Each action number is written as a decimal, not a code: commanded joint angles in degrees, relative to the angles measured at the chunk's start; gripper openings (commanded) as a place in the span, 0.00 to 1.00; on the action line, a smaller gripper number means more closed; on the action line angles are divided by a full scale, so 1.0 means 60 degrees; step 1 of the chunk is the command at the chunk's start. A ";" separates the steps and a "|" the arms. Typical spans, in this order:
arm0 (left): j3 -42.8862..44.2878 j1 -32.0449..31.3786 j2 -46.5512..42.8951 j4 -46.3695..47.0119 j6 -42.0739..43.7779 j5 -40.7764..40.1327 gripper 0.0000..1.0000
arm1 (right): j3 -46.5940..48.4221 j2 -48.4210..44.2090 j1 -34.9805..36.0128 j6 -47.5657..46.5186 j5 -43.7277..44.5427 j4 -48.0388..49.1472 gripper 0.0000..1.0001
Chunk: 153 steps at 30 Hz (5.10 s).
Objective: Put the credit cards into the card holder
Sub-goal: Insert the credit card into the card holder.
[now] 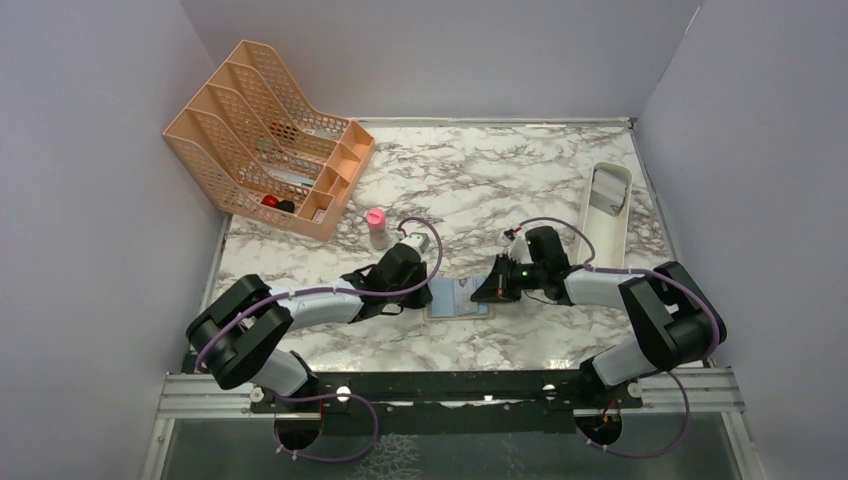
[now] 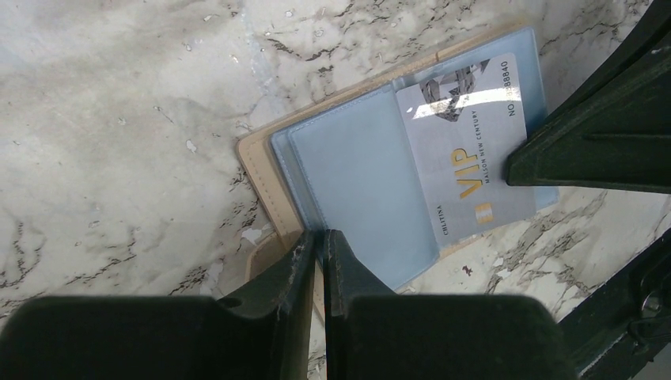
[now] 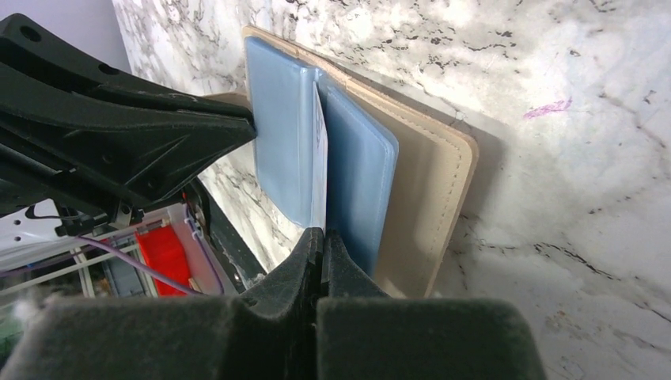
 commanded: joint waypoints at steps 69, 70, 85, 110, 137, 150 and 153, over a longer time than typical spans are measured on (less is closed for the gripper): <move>-0.0593 0.0038 -0.0342 0.0082 -0.0187 -0.0157 0.12 | -0.0839 0.1372 0.0036 0.1455 -0.1014 0.3298 0.02; -0.0602 0.0038 -0.0349 0.0085 -0.0207 -0.0121 0.12 | -0.0839 0.1417 0.0031 0.1491 -0.1025 0.3385 0.01; -0.1040 0.0026 -0.0583 0.0584 -0.0701 0.0261 0.12 | -0.0941 0.1515 0.0052 0.2006 -0.0868 0.4116 0.01; -0.1376 0.0005 -0.0740 0.0543 -0.0715 0.0040 0.12 | 0.1373 0.1756 0.0071 -0.1812 -0.0280 -0.0159 0.01; -0.1092 0.0011 -0.0578 0.0208 -0.0480 -0.0171 0.12 | 0.2959 0.2408 -0.0179 -0.3420 -0.0405 -0.2315 0.01; -0.1009 0.0020 -0.0496 0.0233 -0.0403 -0.0156 0.12 | 0.3275 0.2701 -0.0267 -0.3600 -0.0628 -0.2393 0.01; -0.1017 0.0009 -0.0504 0.0275 -0.0428 -0.0102 0.12 | 0.2831 0.2752 -0.0269 -0.3030 -0.0995 -0.1518 0.01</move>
